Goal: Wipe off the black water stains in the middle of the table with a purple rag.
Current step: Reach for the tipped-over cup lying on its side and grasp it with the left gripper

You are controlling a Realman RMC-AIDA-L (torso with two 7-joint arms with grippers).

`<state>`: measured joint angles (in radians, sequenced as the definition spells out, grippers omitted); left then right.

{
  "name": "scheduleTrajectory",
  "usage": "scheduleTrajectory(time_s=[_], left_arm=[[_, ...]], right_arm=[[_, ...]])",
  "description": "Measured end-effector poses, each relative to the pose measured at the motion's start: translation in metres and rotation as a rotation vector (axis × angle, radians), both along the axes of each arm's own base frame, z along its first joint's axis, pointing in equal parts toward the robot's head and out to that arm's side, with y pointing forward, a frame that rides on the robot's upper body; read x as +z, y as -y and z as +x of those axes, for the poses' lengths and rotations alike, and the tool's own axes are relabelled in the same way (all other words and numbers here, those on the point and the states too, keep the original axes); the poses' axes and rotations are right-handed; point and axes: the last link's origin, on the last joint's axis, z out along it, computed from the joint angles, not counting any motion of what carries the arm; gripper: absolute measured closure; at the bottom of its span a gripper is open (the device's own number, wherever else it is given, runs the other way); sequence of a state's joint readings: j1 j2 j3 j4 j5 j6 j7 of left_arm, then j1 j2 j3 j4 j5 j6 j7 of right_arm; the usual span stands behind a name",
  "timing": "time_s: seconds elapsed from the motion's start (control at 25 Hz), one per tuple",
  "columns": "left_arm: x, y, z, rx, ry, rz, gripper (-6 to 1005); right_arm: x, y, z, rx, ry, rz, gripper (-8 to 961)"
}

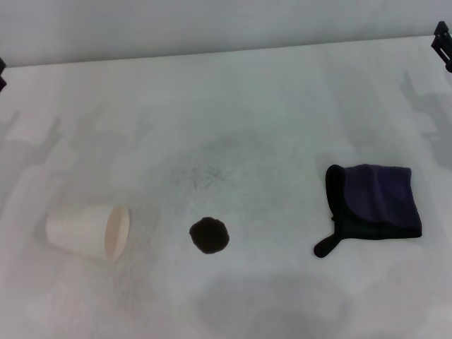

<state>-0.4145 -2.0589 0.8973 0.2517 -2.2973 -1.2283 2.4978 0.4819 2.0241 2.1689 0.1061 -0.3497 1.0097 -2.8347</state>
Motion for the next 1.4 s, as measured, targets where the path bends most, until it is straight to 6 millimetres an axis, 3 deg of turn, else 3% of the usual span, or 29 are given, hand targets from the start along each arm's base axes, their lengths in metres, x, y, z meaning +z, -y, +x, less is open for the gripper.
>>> scheduleTrajectory(time_s=[0.32,0.76,1.16,1.4], left_arm=[[0.039,-0.008,0.006,-0.005,-0.14,-0.232,173],[0.093,-0.012,0.046,-0.047,-0.396,-0.572,173],[0.085,0.001,0.056,-0.056,-0.676,-0.941,173],[0.077,0.002,0.062,-0.002,-0.884,-0.976,174]], right_arm=[[0.0,0.0,0.001,-0.007,0.0,-0.003,77],[-0.002,0.0,-0.002,0.01,0.007,-0.011,78],[-0.004,0.001,-0.005,0.036,0.012,-0.018,78],[-0.001,0.005,-0.002,0.037,-0.012,-0.009,78]])
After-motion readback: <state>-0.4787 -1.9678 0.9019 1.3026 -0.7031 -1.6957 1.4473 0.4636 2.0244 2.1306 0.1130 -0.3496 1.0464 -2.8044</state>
